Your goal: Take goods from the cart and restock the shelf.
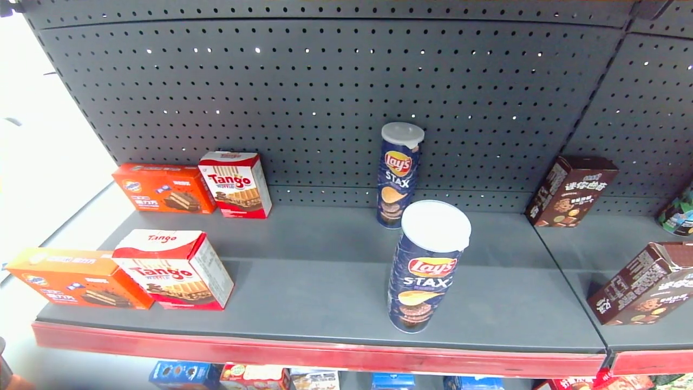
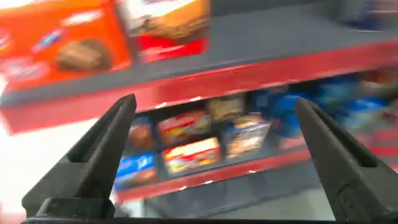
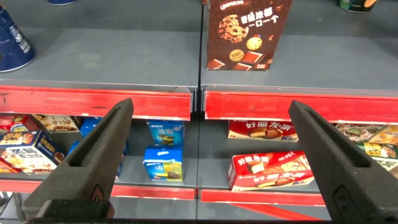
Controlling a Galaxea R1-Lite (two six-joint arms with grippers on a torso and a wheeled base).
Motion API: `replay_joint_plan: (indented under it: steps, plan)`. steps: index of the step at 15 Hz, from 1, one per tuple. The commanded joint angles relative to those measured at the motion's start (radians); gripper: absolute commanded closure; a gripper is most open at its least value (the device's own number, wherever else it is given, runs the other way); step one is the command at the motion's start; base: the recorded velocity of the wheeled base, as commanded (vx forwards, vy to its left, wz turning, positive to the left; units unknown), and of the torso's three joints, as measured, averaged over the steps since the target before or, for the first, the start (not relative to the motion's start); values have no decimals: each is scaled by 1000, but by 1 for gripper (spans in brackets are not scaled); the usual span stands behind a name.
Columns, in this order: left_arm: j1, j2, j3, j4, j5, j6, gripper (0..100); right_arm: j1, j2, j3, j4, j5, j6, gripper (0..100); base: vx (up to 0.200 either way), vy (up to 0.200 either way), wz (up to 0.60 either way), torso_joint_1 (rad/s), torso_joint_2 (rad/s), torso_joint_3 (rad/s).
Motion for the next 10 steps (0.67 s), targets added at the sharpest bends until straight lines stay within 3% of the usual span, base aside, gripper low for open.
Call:
replay_joint_plan:
  steps: [1, 2, 4, 8, 10]
  plan:
    - [88, -10, 41, -15, 70, -17, 0, 0, 1, 0, 0, -1, -1, 0, 0, 0, 0, 0, 0, 0]
    - [144, -22, 53, -51, 111, -31, 0, 0, 1, 0, 0, -1, -1, 0, 0, 0, 0, 0, 0, 0]
    - [100, -88, 67, -28, 136, -42, 0, 0, 1, 0, 0, -1, -1, 0, 0, 0, 0, 0, 0, 0]
    - [100, -88, 68, -29, 137, -31, 0, 0, 1, 0, 0, -1, -1, 0, 0, 0, 0, 0, 0, 0]
    - [103, -88, 68, -31, 281, -47, 0, 0, 1, 0, 0, -1, -1, 0, 0, 0, 0, 0, 0, 0]
